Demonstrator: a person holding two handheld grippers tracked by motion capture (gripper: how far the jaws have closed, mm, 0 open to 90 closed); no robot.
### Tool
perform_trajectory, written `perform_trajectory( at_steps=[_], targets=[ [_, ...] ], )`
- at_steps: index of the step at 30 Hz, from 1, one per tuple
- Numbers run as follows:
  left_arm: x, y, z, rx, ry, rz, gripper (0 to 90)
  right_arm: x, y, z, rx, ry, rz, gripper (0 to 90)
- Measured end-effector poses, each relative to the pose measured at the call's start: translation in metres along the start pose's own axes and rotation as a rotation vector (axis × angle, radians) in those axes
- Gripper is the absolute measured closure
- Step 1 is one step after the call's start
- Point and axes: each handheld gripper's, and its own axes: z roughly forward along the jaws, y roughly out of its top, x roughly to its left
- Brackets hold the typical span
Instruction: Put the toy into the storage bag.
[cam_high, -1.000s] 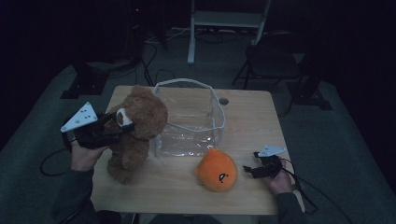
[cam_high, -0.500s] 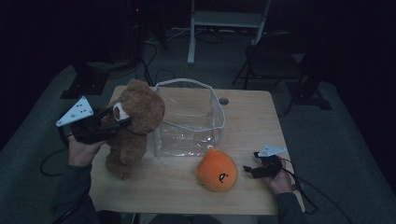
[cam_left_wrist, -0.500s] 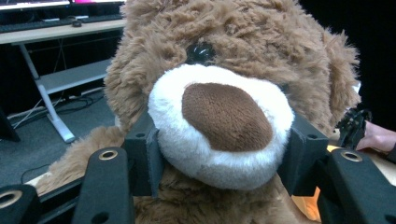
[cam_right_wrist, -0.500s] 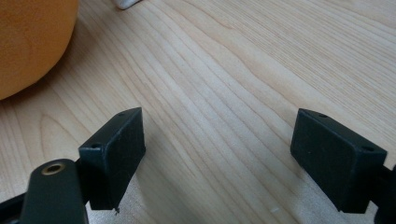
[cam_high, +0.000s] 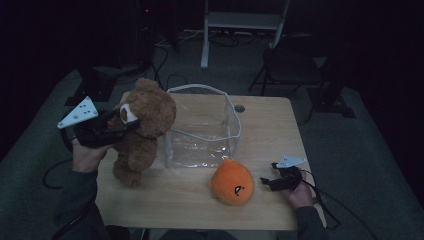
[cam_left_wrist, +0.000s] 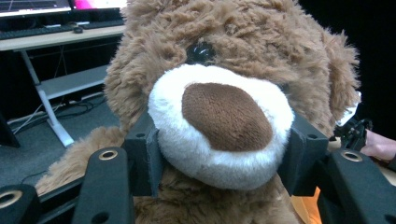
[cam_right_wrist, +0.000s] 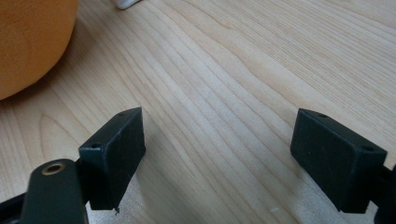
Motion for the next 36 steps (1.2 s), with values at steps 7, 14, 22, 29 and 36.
perform_trajectory(
  at_steps=[7,14,22,29,36],
  targets=[
    [0.003,0.005,0.002,-0.005,-0.008,0.001,42.3,0.0,0.0,0.0,0.001,0.0,0.0,17.0],
    [0.006,0.009,0.004,-0.001,-0.01,0.003,42.3,0.0,0.0,0.0,0.0,0.0,0.0,17.0],
    [0.009,0.014,0.008,0.006,-0.013,0.006,42.3,0.0,0.0,0.0,0.0,0.0,0.0,17.0],
    [0.009,0.021,0.01,0.011,-0.01,0.019,42.3,0.0,0.0,0.0,0.0,0.0,0.0,17.0],
    [0.012,0.028,0.011,0.01,-0.003,0.024,42.3,0.0,0.0,0.0,0.0,-0.001,0.002,17.0]
  ],
)
